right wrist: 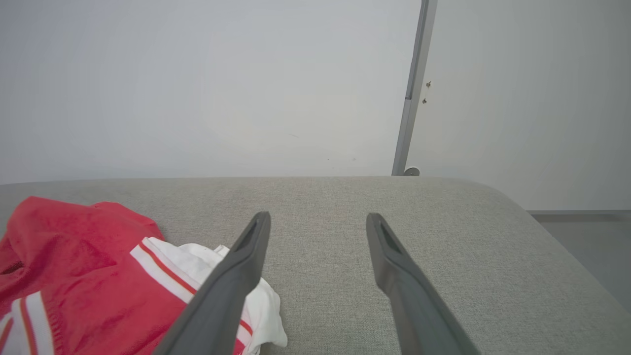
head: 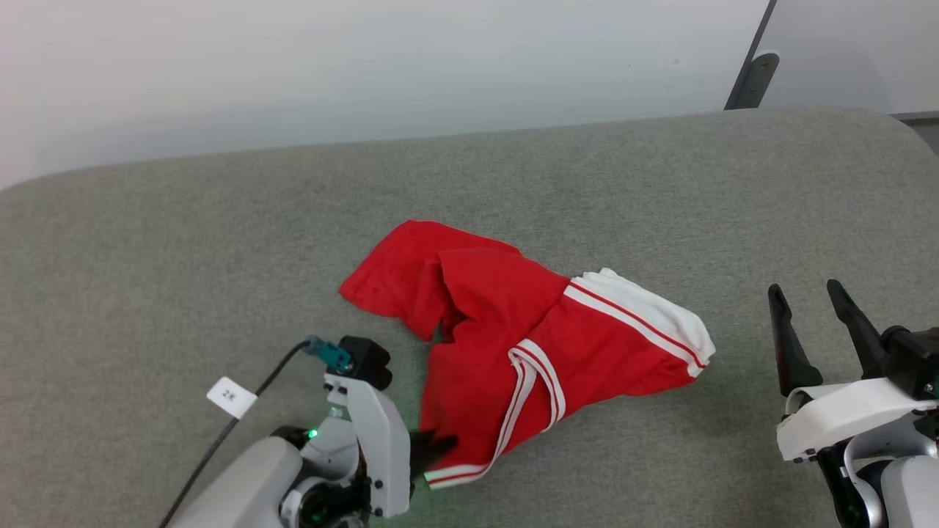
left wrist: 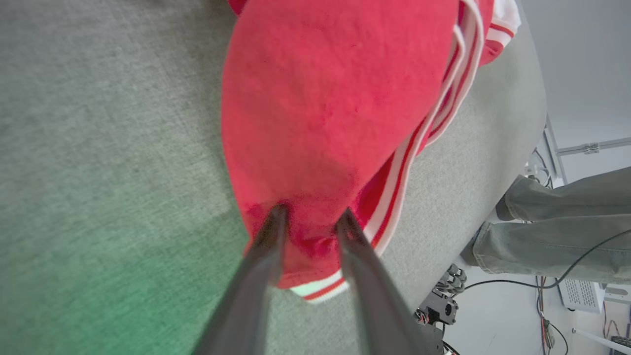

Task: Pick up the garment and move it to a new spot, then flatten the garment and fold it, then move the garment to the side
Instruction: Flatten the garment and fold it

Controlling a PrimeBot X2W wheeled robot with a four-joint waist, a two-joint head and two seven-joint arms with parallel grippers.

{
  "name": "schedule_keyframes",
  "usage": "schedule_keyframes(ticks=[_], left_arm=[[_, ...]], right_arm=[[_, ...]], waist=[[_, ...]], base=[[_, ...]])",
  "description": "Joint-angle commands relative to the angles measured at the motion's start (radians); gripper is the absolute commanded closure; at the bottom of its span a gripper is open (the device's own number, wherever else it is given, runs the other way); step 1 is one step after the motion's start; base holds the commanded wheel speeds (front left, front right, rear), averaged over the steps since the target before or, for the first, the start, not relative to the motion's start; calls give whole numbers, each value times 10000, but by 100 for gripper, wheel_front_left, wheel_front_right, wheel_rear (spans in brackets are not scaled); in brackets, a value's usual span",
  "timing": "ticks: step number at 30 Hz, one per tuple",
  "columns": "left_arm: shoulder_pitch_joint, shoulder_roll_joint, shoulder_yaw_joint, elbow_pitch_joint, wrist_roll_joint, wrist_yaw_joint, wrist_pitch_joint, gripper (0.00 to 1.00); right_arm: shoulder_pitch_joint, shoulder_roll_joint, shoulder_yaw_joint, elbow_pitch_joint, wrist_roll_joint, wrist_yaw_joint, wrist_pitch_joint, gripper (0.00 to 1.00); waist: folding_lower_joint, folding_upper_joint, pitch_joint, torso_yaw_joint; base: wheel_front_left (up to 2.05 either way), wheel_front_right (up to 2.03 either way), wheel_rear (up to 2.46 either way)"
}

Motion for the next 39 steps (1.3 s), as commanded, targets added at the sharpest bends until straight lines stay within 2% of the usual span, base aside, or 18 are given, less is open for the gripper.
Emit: schedule_keyframes(ticks=[1, 5, 11, 12, 14, 18, 23, 25, 31, 39], left_arm=[[-187, 19, -56, 164, -88, -74, -117, 100], [-474, 226, 2, 231, -214, -118, -209, 100], [-782, 804, 211, 57, -296, -109, -180, 100], [-845, 1120, 346, -23, -315, -106, -159, 100], [-861, 1270, 406, -82, -307, -92, -162, 100], [-773, 1892, 710, -316, -346, 107, -146, 100], [-437, 2473, 961, -552, -356, 557, -44, 100], [-288, 2669, 1059, -641, -474, 582, -7, 100], [-538, 2792, 1268, -1187, -454, 658, -206, 100], [-1722, 2194, 1193, -964, 280, 394, -1162, 100]], right_arm=[[-114, -20, -19, 20, -2, -14, -78, 0], [-99, -39, -107, 12, -27, -14, -102, 0], [83, -6, -258, -5, -73, -14, -106, 0], [160, 29, -283, -11, -85, -14, -107, 0], [195, 45, -302, -14, -90, -14, -106, 0], [268, 96, -345, -38, -83, -14, -99, 0], [464, 131, -373, -20, -1, -14, -110, 0], [483, 149, -377, -7, 10, -14, -124, 0], [625, 197, -337, 10, 38, -14, -129, 0], [350, 195, -44, 41, 91, -14, -96, 0]], waist=[[0, 0, 31, 35], [0, 0, 58, 129], [0, 0, 5, 292], [0, 0, -35, 345], [0, 0, -59, 373], [0, 0, -127, 476], [0, 0, -210, 573], [0, 0, -244, 602], [0, 0, -310, 635], [0, 0, -84, 317]], base=[[0, 0, 0], [0, 0, 0], [0, 0, 0], [0, 0, 0], [0, 0, 0], [0, 0, 0], [0, 0, 0], [0, 0, 0], [0, 0, 0], [0, 0, 0]])
